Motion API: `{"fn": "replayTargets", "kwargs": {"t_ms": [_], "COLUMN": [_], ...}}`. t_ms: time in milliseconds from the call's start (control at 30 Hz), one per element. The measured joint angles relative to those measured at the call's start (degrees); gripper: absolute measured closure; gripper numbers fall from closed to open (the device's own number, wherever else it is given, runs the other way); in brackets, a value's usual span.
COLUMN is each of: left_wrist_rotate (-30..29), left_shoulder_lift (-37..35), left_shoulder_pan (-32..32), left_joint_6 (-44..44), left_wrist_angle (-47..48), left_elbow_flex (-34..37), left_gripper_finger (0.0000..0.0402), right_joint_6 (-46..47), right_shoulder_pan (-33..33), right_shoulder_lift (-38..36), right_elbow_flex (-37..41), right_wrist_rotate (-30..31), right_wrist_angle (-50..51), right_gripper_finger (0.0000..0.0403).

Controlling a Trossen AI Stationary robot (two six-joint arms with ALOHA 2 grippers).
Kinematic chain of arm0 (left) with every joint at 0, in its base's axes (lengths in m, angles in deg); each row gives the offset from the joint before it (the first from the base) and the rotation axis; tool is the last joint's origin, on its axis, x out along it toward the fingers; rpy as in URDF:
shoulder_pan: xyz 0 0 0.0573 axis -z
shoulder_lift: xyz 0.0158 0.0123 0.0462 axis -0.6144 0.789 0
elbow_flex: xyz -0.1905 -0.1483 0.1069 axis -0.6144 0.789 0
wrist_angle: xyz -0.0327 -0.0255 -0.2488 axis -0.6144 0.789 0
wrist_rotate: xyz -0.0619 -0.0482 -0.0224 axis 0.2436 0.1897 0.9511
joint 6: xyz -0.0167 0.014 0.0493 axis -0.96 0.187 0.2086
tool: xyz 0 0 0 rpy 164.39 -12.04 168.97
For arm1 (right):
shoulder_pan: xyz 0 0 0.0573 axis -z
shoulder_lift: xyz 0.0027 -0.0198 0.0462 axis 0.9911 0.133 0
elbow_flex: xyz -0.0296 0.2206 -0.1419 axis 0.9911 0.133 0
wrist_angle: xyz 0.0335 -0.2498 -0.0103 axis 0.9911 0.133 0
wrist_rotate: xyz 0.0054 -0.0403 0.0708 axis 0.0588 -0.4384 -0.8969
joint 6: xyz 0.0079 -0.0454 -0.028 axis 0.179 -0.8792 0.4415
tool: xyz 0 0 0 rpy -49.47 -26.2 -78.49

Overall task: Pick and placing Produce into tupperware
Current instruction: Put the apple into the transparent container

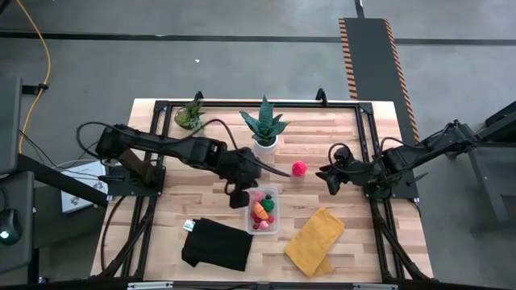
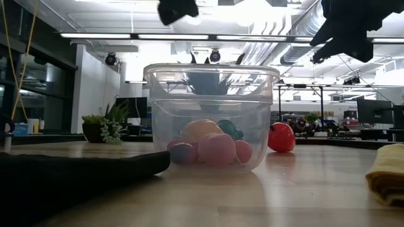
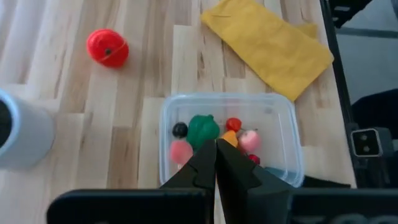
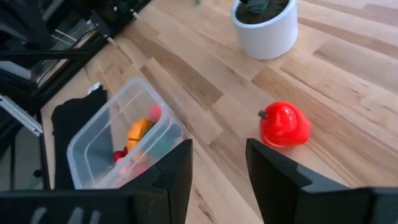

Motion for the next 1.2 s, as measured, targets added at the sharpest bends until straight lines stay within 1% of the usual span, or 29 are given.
{"fn": "replayTargets", "kwargs": {"t_ms": [100,267,433,533,633,767,967,1067,1200], "left_wrist_rotate": [-1.0,-4.8,-8.4,-10.3,-11.8,-12.9,-12.9,-12.9,-12.9], "left_shoulder_lift": [-2.7,-7.5,-12.8,-16.3,-20.6,-26.1,-33.6,-36.2,-37.9], "left_shoulder_pan": [0.0,0.0,0.0,0.0,0.0,0.1,3.0,4.6,6.3], "left_joint_6": [-1.7,-4.7,-7.6,-9.3,-11.5,-14.5,-15.7,-16.4,-16.5], "left_wrist_angle": [2.4,8.1,11.3,12.5,12.1,9.3,-2.8,-9.1,-12.9], "left_elbow_flex": [0.0,0.0,0.5,2.3,5.8,12.0,23.7,29.1,33.9], "left_gripper_finger": [0.0401,0.0401,0.0401,0.0401,0.0401,0.0402,0.0402,0.0402,0.0402], "right_joint_6": [0.0,0.0,-0.7,-1.2,-1.0,-0.9,-1.7,-4.1,-8.3], "right_shoulder_pan": [0.0,0.0,0.0,0.0,0.0,0.0,0.0,0.0,0.8], "right_shoulder_lift": [0.0,0.0,0.0,0.0,0.0,0.0,0.0,0.0,0.0], "right_elbow_flex": [0.0,0.0,0.0,0.0,0.0,0.0,0.0,0.0,0.0], "right_wrist_rotate": [-0.5,-2.3,-3.0,-3.0,-3.0,-2.4,-1.9,-1.8,-1.0], "right_wrist_angle": [-0.4,-0.7,-1.6,-2.6,-3.5,-4.8,-8.4,-11.3,-17.6], "right_gripper_finger": [0.0261,0.0261,0.0261,0.0261,0.0261,0.0261,0.0261,0.0261,0.0261]}}
